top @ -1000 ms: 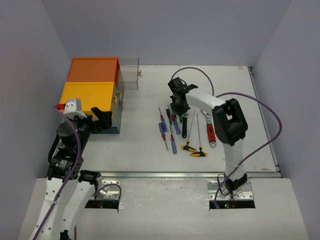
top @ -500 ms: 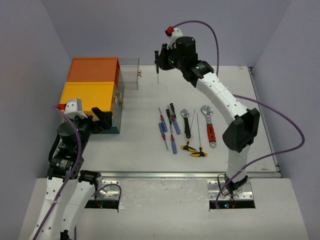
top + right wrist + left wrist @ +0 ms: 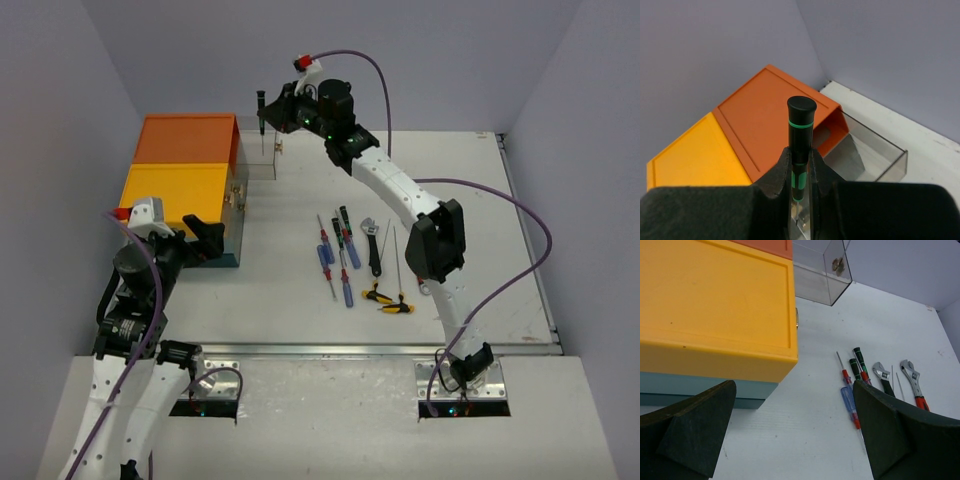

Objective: Sort the tools into containers

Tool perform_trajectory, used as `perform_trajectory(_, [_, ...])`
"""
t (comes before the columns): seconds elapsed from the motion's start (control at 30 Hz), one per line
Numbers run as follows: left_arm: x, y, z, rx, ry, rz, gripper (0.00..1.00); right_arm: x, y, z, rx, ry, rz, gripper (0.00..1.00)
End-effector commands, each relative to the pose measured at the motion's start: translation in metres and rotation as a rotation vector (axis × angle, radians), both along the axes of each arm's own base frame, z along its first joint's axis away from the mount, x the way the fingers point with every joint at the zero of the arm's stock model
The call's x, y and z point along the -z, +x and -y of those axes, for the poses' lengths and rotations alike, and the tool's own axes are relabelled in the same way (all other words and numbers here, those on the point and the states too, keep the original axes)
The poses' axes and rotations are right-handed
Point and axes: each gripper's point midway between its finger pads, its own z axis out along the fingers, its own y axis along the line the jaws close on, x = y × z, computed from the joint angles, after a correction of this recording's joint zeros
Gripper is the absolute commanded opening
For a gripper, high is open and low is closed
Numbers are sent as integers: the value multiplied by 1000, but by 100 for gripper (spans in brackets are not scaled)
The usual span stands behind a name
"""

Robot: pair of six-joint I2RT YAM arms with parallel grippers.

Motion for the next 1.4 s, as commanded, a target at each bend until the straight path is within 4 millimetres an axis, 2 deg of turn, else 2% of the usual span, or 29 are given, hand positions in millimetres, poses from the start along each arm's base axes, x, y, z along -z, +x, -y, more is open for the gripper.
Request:
perform_trajectory(0.0, [-14, 1, 6, 27, -13, 64, 100, -55, -8, -10, -34, 84, 166, 0])
perform_trajectory(0.23, [-15, 1, 7, 38, -13, 67, 100, 13, -1, -25, -21, -112, 160, 0])
perform_trajectory(0.37, [-16, 0, 8, 41, -13, 70, 100, 23, -4, -23, -18, -147, 122, 1])
perform_trajectory(0.4, [-15, 1, 8, 42, -13, 66, 100, 24, -7, -24, -14, -158, 118, 4])
perform_trajectory(0.43, [-14, 1, 9, 44, -13, 62, 100, 24, -9, -23, -3, -178, 116, 9])
perform_trajectory(0.47, [-14, 1, 9, 44, -13, 62, 100, 24, -11, -23, 0, -185, 115, 23])
perform_trajectory(0.5, [-14, 1, 9, 44, -13, 62, 100, 18, -13, -24, 5, -186, 121, 47])
perform_trajectory(0.53, [-14, 1, 9, 44, -11, 61, 100, 13, -14, -24, 7, -186, 122, 54])
perform_trajectory(0.57, [-13, 2, 9, 44, -11, 60, 100, 13, -17, -21, 6, -199, 102, 59])
perform_trajectory(0.63, [-13, 1, 8, 42, -12, 60, 100, -14, -23, -12, 36, -187, 112, 68])
perform_trajectory(0.73, [-13, 1, 8, 41, -12, 61, 100, -52, -34, 20, 145, -204, 86, 73])
perform_trajectory(0.77, [-14, 1, 8, 41, -14, 62, 100, -54, -38, 33, 183, -226, 61, 73])
perform_trajectory(0.87, [-12, 2, 8, 39, -13, 56, 100, 4, -47, 104, 409, -442, -113, 75])
perform_trajectory(0.9, [-13, 2, 8, 39, -13, 57, 100, -4, -58, 132, 467, -458, -130, 73])
perform_trajectory(0.93, [-12, 2, 8, 39, -13, 58, 100, 18, -70, 159, 499, -498, -188, 69])
perform_trajectory(1.0, [-12, 2, 8, 40, -13, 58, 100, 75, -95, 209, 550, -560, -330, 64])
perform_trajectory(1.07, [-13, 2, 9, 42, -14, 59, 100, 114, -112, 236, 567, -590, -425, 55])
perform_trajectory(1.1, [-12, 3, 9, 44, -14, 56, 100, 140, -122, 253, 585, -610, -470, 43])
perform_trajectory(1.13, [-11, 3, 9, 44, -14, 52, 100, 165, -131, 264, 590, -646, -515, 37])
perform_trajectory(1.17, [-12, 3, 9, 45, -14, 53, 100, 168, -131, 265, 593, -644, -518, 36])
perform_trajectory(1.2, [-11, 3, 9, 44, -14, 52, 100, 187, -136, 264, 557, -662, -548, 30])
perform_trajectory(1.3, [-11, 3, 9, 42, -13, 51, 100, 212, -135, 258, 512, -704, -599, 25])
perform_trajectory(1.37, [-12, 3, 8, 38, -13, 54, 100, 237, -130, 270, 564, -773, -644, 19])
